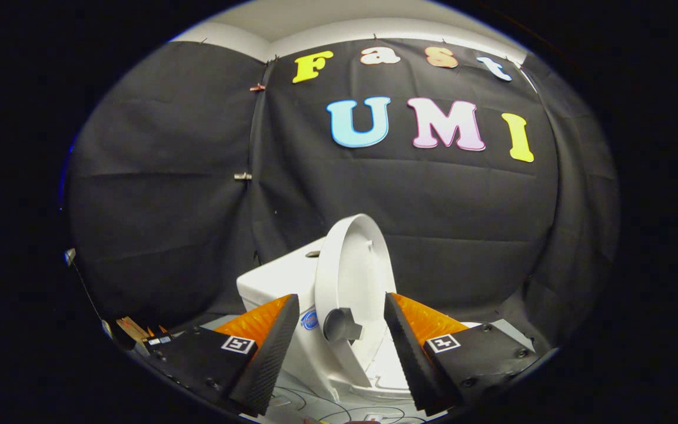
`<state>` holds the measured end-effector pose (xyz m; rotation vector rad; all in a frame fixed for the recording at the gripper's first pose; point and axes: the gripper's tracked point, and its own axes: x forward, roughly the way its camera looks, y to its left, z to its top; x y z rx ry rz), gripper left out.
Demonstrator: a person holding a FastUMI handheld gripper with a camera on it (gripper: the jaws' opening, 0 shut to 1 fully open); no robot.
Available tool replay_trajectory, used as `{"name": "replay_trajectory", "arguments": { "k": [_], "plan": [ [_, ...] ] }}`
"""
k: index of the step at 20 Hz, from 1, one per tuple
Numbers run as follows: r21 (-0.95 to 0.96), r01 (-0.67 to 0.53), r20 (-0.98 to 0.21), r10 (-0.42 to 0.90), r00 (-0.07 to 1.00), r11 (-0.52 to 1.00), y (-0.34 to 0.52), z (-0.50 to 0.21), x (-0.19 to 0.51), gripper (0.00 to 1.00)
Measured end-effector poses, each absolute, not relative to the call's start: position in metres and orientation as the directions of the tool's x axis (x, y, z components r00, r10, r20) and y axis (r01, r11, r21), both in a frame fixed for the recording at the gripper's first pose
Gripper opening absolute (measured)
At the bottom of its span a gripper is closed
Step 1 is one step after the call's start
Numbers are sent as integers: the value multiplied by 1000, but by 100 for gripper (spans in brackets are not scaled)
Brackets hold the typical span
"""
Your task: Open the toilet lid.
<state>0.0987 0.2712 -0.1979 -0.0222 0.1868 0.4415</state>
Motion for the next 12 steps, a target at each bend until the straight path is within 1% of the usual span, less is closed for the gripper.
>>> {"name": "replay_trajectory", "arguments": {
  "k": [1,3,4,9,12],
  "plan": [
    [30,-424,-171,422,890,905,264,-184,94,90],
    [42,-416,-148,417,897,908,249,-156,84,99],
    [47,-410,-133,412,901,911,238,-139,78,100],
    [62,-369,-34,371,928,927,186,-59,41,100],
    [43,-330,0,331,944,943,154,-27,19,100]
  ]
}}
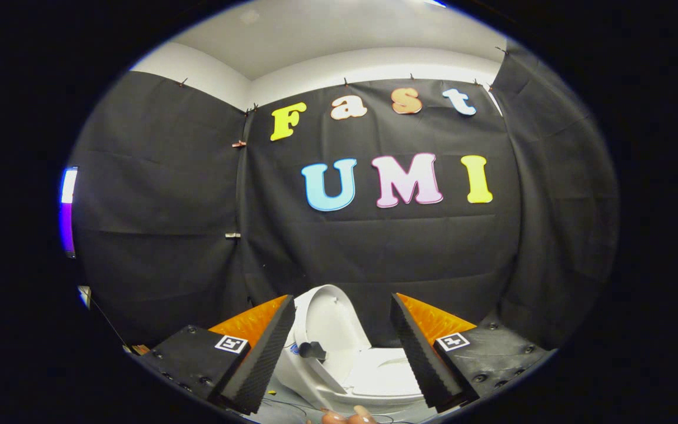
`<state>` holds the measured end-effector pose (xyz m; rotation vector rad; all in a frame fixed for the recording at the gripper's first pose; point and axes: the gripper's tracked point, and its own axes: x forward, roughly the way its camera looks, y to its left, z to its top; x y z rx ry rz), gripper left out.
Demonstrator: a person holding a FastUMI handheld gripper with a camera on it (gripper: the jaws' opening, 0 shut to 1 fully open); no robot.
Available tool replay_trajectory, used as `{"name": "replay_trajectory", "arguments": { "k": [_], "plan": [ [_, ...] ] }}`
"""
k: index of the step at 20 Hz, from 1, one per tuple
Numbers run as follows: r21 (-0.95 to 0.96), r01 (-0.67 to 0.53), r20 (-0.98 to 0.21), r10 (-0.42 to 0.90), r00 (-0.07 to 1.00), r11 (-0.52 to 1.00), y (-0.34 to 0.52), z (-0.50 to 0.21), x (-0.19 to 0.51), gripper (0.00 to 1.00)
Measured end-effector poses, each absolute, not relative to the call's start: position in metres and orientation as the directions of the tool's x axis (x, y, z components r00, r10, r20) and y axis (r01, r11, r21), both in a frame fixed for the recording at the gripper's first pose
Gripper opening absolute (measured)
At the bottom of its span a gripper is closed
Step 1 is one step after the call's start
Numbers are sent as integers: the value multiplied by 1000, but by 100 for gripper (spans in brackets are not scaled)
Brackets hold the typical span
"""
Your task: Open the toilet lid.
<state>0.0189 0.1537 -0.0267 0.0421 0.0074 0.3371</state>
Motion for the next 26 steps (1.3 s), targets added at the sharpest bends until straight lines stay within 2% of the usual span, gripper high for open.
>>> {"name": "replay_trajectory", "arguments": {
  "k": [6,17,26],
  "plan": [
    [67,-264,19,263,965,962,113,0,-9,100],
    [49,-271,57,268,962,961,112,10,-26,99],
    [62,-268,30,267,963,961,110,-2,-19,99]
  ]
}}
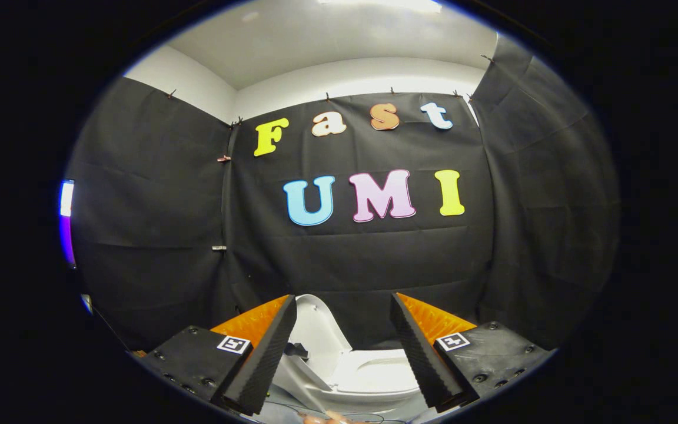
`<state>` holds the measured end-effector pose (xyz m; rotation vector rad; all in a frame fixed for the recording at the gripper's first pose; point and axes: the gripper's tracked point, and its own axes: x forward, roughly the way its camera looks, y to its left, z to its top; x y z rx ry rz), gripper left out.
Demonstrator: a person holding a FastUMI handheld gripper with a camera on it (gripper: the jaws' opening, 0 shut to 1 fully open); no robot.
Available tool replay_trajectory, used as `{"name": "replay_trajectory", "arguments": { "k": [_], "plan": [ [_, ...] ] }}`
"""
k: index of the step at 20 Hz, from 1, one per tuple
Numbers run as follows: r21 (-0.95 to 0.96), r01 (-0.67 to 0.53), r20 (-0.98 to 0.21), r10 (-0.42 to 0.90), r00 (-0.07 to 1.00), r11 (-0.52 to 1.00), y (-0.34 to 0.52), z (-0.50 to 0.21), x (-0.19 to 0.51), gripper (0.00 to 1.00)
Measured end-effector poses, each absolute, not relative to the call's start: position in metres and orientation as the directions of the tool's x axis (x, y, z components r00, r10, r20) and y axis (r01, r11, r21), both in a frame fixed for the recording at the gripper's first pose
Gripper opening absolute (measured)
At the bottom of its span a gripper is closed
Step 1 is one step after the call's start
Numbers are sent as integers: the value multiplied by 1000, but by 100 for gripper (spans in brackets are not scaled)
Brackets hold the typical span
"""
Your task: Open the toilet lid.
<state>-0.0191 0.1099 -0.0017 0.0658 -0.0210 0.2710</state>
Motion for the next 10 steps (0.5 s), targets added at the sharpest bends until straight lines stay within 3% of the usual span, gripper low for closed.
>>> {"name": "replay_trajectory", "arguments": {
  "k": [10],
  "plan": [
    [39,-278,37,276,960,960,114,-1,-21,99]
  ]
}}
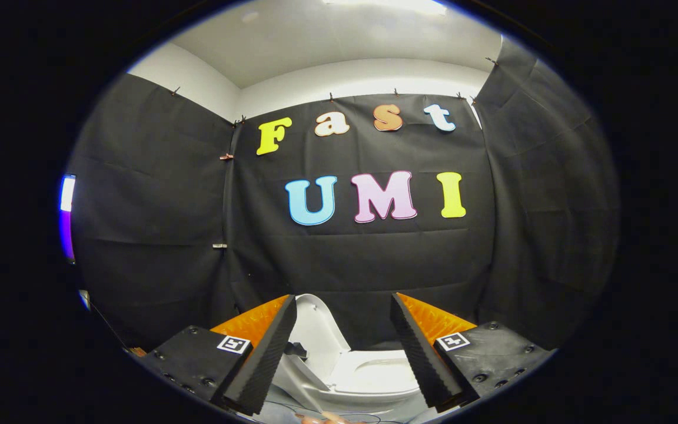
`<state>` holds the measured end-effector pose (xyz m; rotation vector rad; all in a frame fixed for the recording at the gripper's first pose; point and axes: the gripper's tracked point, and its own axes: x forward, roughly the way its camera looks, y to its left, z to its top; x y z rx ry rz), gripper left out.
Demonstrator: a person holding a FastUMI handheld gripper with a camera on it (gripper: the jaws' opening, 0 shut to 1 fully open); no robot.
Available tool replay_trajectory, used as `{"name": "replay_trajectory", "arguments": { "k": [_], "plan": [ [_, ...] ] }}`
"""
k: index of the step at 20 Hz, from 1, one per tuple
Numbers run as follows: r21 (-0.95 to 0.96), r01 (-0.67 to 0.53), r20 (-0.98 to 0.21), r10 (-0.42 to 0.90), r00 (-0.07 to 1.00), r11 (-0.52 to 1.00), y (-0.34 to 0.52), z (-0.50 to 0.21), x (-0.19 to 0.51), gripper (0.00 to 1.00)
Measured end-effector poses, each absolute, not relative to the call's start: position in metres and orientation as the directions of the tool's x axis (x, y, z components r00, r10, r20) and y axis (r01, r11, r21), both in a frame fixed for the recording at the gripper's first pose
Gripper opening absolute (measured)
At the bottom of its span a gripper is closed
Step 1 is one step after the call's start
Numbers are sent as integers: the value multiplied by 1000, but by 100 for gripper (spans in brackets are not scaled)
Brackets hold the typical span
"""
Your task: Open the toilet lid.
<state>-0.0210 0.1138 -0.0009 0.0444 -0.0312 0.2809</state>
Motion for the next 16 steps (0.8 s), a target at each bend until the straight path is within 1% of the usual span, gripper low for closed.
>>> {"name": "replay_trajectory", "arguments": {
  "k": [16],
  "plan": [
    [39,-276,31,275,961,960,115,-4,-19,99]
  ]
}}
